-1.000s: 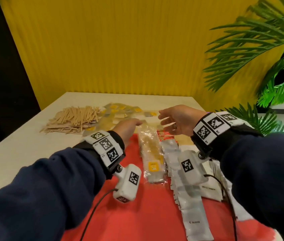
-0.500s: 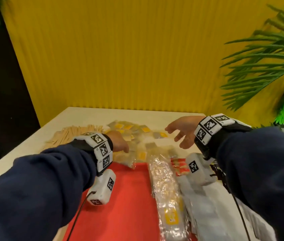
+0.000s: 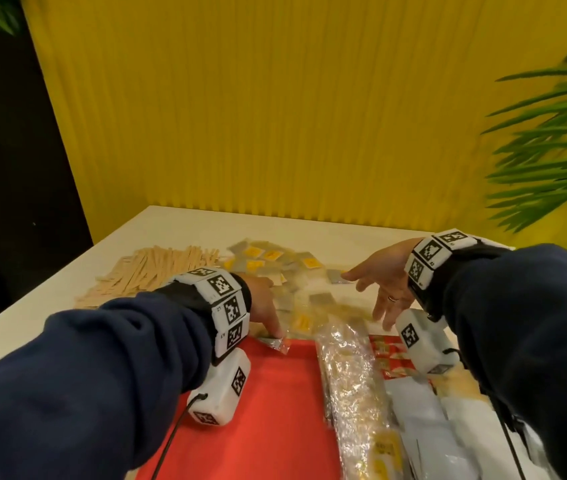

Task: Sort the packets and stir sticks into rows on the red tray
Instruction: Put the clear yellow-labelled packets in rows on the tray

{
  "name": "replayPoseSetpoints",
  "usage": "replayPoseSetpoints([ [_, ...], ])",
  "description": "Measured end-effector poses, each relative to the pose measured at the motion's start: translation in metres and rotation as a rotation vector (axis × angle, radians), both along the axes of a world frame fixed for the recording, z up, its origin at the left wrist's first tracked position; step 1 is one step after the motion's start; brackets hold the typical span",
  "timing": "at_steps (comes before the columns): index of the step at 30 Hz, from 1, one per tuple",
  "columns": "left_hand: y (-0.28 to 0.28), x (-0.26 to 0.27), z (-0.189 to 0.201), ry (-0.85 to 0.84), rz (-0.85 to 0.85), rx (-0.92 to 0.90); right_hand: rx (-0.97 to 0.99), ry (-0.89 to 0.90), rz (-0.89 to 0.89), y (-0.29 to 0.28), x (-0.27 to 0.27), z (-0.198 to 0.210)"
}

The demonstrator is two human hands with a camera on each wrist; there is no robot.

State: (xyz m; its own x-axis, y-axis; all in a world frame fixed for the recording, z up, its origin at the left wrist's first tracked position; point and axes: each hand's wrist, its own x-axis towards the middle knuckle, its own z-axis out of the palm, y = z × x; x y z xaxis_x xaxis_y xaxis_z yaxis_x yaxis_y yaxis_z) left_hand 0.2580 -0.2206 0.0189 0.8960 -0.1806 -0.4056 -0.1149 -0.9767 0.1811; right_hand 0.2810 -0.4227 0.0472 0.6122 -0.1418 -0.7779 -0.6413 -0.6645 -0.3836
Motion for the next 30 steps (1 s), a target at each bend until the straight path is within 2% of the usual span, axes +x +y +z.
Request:
replayPoseSetpoints([
  [9, 0.001, 0.003, -0.004, -0.009, 0.033, -0.045, 0.1, -0.039, 0.033, 0.035, -0.007, 0.001],
  [16, 0.0, 0.004, -0.011, -0.08, 0.116, -0.192, 0.117, -0.007, 0.119, 0.05, 0.005, 0.003],
  [21, 0.001, 0.007, -0.015, -0.079, 0.208, -0.54, 0.041, -0.052, 0.251, 0.058, 0.011, 0.001],
  [26, 0.004, 0.008, -0.008, -0.157, 0.317, -0.682, 0.049, -0.127, 0.364, 0.067, 0.008, 0.011],
  [30, 0.009, 0.011, 0.001, -0.171, 0.473, -0.964, -0.004, -0.347, 0.517, 0.076, -0.006, 0.02],
])
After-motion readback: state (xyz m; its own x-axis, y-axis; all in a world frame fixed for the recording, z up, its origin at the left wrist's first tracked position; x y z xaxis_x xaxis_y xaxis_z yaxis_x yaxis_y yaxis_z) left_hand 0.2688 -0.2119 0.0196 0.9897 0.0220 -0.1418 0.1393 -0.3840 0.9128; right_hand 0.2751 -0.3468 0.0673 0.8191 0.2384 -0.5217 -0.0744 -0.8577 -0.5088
